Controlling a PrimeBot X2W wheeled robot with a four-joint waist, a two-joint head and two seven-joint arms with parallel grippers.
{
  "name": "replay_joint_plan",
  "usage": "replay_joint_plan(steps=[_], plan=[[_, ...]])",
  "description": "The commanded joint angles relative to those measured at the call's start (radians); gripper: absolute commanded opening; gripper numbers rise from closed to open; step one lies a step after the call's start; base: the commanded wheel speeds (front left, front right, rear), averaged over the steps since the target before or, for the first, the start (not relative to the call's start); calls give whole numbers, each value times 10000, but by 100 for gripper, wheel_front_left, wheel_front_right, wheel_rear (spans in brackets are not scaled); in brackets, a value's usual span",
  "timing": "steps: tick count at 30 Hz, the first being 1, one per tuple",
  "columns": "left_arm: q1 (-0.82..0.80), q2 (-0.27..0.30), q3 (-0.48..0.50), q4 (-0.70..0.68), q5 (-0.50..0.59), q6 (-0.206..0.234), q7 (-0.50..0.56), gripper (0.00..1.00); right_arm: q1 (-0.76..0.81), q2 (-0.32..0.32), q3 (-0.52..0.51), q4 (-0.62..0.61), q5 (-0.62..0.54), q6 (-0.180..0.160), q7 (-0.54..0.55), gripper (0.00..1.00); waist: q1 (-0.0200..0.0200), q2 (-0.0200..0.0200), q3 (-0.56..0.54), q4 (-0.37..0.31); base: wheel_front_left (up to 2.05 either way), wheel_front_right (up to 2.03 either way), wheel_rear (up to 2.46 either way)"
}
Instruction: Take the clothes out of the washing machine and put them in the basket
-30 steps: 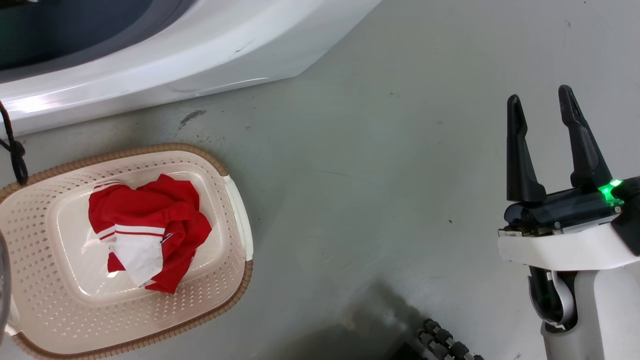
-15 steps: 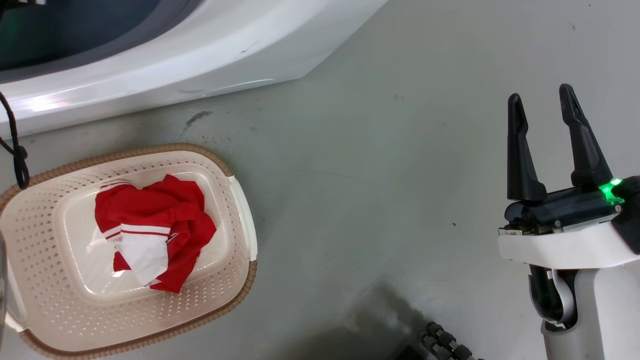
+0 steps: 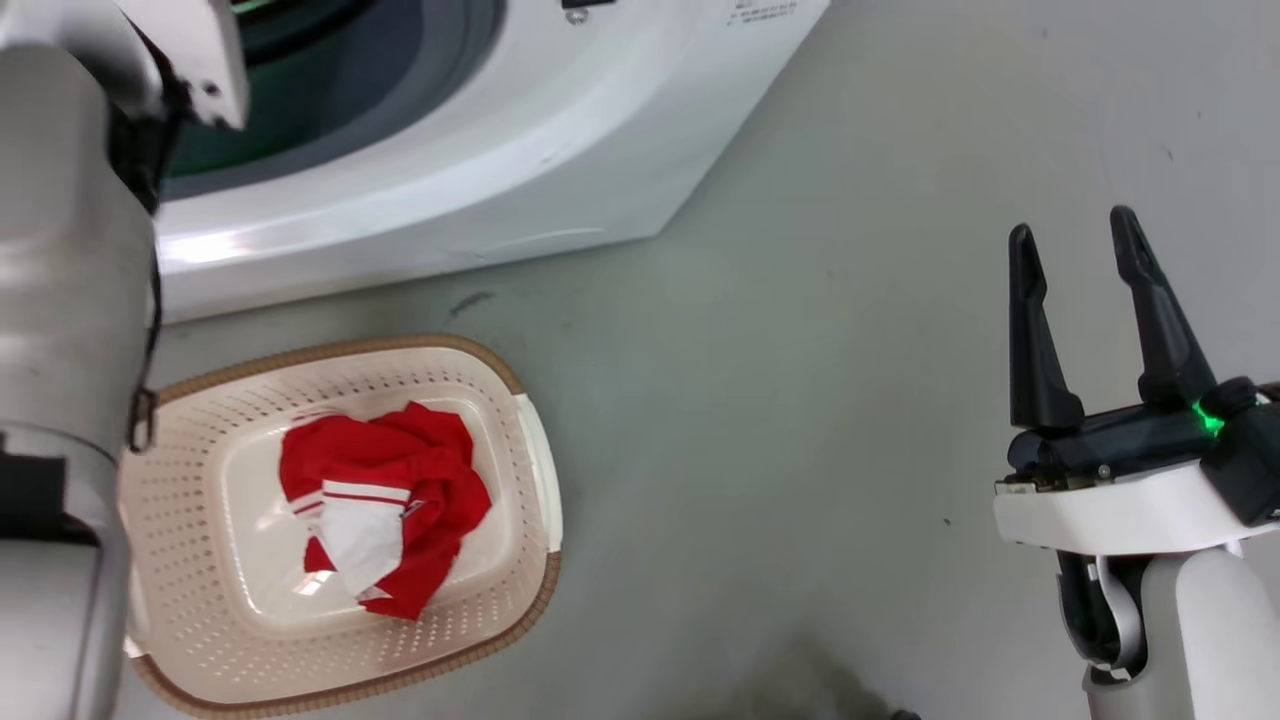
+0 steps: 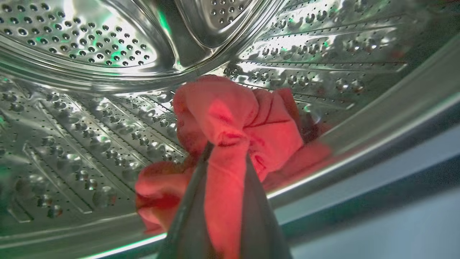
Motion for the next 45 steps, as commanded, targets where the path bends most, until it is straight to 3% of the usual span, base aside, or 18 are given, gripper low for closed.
replay_joint_plan(steps=[1,10,18,32,45], plan=[[230,-43,6,-38,-124,7,-194,0,115,11,-5,43,-87,-7,-24,100,0,0,-414,288,0,0,0],[1882,-582,-263,-316,-474,5,-1766,0,624,10,-103,173,-459,-7,-24,100,0,0,-1543,968,0,0,0],[3554,-781,-259,-1443,-567,123,-2206,0,1151,10,-163,337,-656,-7,-24,100,0,0,-2481,1416,0,0,0],[6813,-163,197,-6426,-551,784,-2184,0,2147,10,-117,534,-795,-7,-24,100,0,0,-3977,1876,0,0,0],[8422,626,355,-11149,-470,1644,-925,0,2622,10,-123,596,-773,-7,-24,100,0,0,-4520,2059,0,0,0]])
